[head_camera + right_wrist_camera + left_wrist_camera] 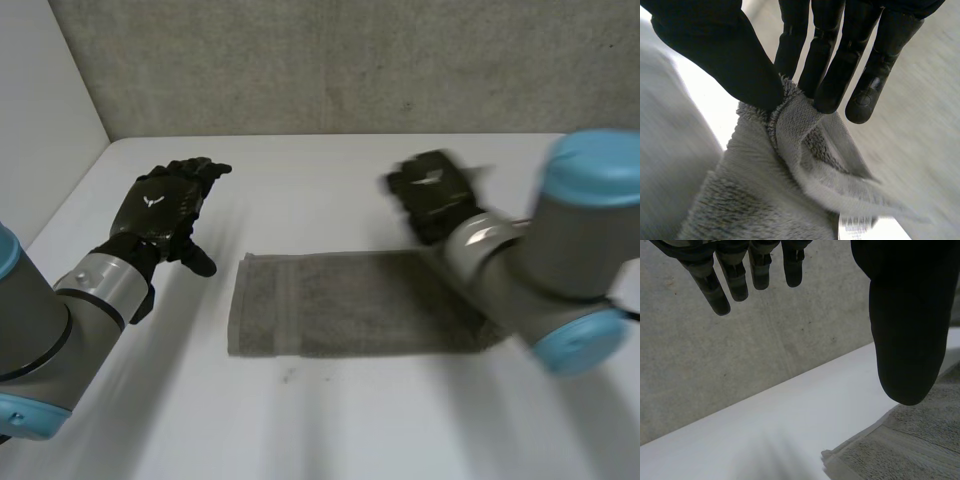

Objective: Fold the towel.

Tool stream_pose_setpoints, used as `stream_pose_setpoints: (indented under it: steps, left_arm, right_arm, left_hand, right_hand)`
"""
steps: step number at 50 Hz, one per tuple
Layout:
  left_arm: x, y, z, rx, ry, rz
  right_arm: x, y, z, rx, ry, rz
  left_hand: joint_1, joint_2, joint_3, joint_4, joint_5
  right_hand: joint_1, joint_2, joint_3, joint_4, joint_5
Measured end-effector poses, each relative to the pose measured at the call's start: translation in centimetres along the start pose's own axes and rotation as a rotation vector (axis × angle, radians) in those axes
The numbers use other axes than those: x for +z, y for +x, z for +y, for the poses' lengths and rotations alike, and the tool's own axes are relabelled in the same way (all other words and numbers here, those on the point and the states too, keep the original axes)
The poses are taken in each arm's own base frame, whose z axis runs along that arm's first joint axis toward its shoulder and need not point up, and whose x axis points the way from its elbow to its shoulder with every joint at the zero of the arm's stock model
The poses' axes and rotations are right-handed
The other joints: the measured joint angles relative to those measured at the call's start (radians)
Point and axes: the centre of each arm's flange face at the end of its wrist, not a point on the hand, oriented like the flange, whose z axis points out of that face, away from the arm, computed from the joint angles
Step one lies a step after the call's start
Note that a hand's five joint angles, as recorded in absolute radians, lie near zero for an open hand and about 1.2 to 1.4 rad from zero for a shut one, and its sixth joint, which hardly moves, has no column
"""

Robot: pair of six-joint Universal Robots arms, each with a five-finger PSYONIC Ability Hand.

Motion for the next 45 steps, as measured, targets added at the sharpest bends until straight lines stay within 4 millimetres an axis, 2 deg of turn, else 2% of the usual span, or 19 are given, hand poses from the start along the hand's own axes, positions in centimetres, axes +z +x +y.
stream_pose_setpoints:
  steps: [3,4,5,6,7,11,14,20,21,23,24,25,27,29,30,33,35,40,45]
  left_arm:
    - [0.0,-0.1,0.0,0.0,-0.001,-0.004]
    - [0.0,-0.1,0.0,0.0,-0.001,-0.004]
    - [0.0,-0.1,0.0,0.0,-0.001,-0.004]
    - [0.0,-0.2,0.1,-0.001,-0.002,-0.005]
    - [0.0,-0.2,0.1,-0.001,-0.002,-0.006]
    - [0.0,-0.2,0.1,-0.001,-0.003,-0.007]
    - [0.0,-0.2,0.1,-0.001,-0.003,-0.007]
    - [0.1,-0.1,0.3,0.0,-0.003,-0.004]
    - [0.1,-0.1,0.3,0.001,-0.003,-0.003]
    - [0.1,0.0,0.3,0.003,-0.001,0.0]
    - [0.2,0.0,0.3,0.004,0.0,0.001]
    - [0.2,0.0,0.3,0.006,0.003,0.003]
    - [0.3,0.2,0.1,0.009,0.008,0.007]
    - [0.4,0.3,0.1,0.01,0.01,0.01]
    - [0.5,0.5,0.0,0.012,0.014,0.016]
    - [0.8,1.2,-0.1,0.014,0.022,0.038]
    - [0.8,1.4,-0.1,0.015,0.023,0.044]
    - [1.7,3.8,0.5,0.017,0.016,0.111]
    - [2.4,5.9,2.3,0.04,-0.02,0.151]
  right_arm:
    - [-0.2,-6.4,-1.9,0.002,0.079,-0.139]
    - [-0.2,-7.7,-2.1,0.001,0.09,-0.168]
    - [-0.2,-7.7,-2.1,0.001,0.09,-0.168]
    - [-0.4,-9.0,-2.1,-0.001,0.096,-0.197]
    - [-0.6,-11.6,-2.1,-0.006,0.107,-0.253]
    - [-1.0,-16.2,-1.2,-0.02,0.105,-0.352]
    - [-1.3,-18.7,-0.2,-0.03,0.092,-0.401]
    - [-1.6,-20.0,0.5,-0.035,0.077,-0.429]
    - [-1.8,-20.0,0.3,-0.028,0.075,-0.427]
    - [-2.0,-19.2,-0.5,-0.008,0.079,-0.41]
    - [-2.1,-18.7,-0.8,0.002,0.08,-0.401]
    - [-2.1,-17.8,-1.3,0.023,0.08,-0.381]
    - [-2.2,-15.5,-2.0,0.068,0.073,-0.336]
    - [-2.2,-14.7,-2.2,0.082,0.067,-0.322]
    - [-2.3,-12.3,-2.4,0.125,0.047,-0.274]
    - [-2.8,-8.2,-2.0,0.19,-0.014,-0.197]
    - [-2.9,-7.6,-1.8,0.198,-0.028,-0.186]
    - [-4.1,-3.8,2.1,0.251,-0.201,-0.106]
    - [-4.9,-2.0,5.5,0.277,-0.287,-0.045]
  left_hand:
    - [0.0,0.0,0.0,0.0,0.0]
    - [0.0,0.0,0.0,0.0,0.0]
    - [0.0,0.0,0.0,0.0,0.0]
    - [0.0,0.0,0.0,0.0,0.0]
    - [0.0,0.0,0.0,0.0,0.0]
    - [0.0,0.0,0.0,0.0,0.0]
    - [0.0,0.0,0.0,0.0,0.0]
    - [0.0,0.0,0.0,0.0,0.0]
    - [0.0,0.0,0.0,0.0,0.0]
    - [0.0,0.0,0.0,0.0,0.0]
    - [0.0,0.0,0.0,0.0,0.0]
    - [0.0,0.0,0.0,0.0,0.0]
    - [0.0,0.0,0.0,0.0,0.0]
    - [0.0,0.0,0.0,0.0,0.0]
    - [0.0,0.0,0.0,0.0,0.0]
    - [0.0,0.0,0.0,0.0,0.0]
    - [0.0,0.0,0.0,0.0,0.0]
    - [0.0,0.0,0.0,0.0,0.0]
    - [0.0,0.002,0.0,0.0,0.0]
  right_hand:
    - [0.0,0.0,0.0,0.0,0.0]
    - [0.0,0.0,0.0,0.0,0.0]
    - [0.0,0.0,0.0,0.0,0.0]
    - [0.0,0.0,0.0,0.0,0.0]
    - [0.0,0.0,0.0,0.0,0.0]
    - [0.0,0.0,0.0,0.0,0.0]
    - [0.0,0.0,0.0,0.0,0.0]
    - [0.0,0.0,0.0,0.0,0.0]
    - [-0.253,-0.366,-0.368,-0.373,-0.298]
    - [-0.253,-0.366,-0.368,-0.373,-0.298]
    - [-0.625,-0.81,-0.819,-0.825,-0.772]
    - [-0.704,-0.891,-0.918,-0.925,-0.866]
    - [-0.738,-0.937,-0.97,-0.96,-0.899]
    - [-0.738,-0.937,-0.97,-0.96,-0.899]
    - [-0.738,-0.937,-0.97,-0.96,-0.899]
    - [-0.744,-0.944,-0.98,-0.961,-0.905]
    - [-0.744,-0.944,-0.98,-0.961,-0.905]
    - [-0.744,-0.944,-0.98,-0.961,-0.906]
    - [-0.74,-0.941,-0.97,-0.959,-0.902]
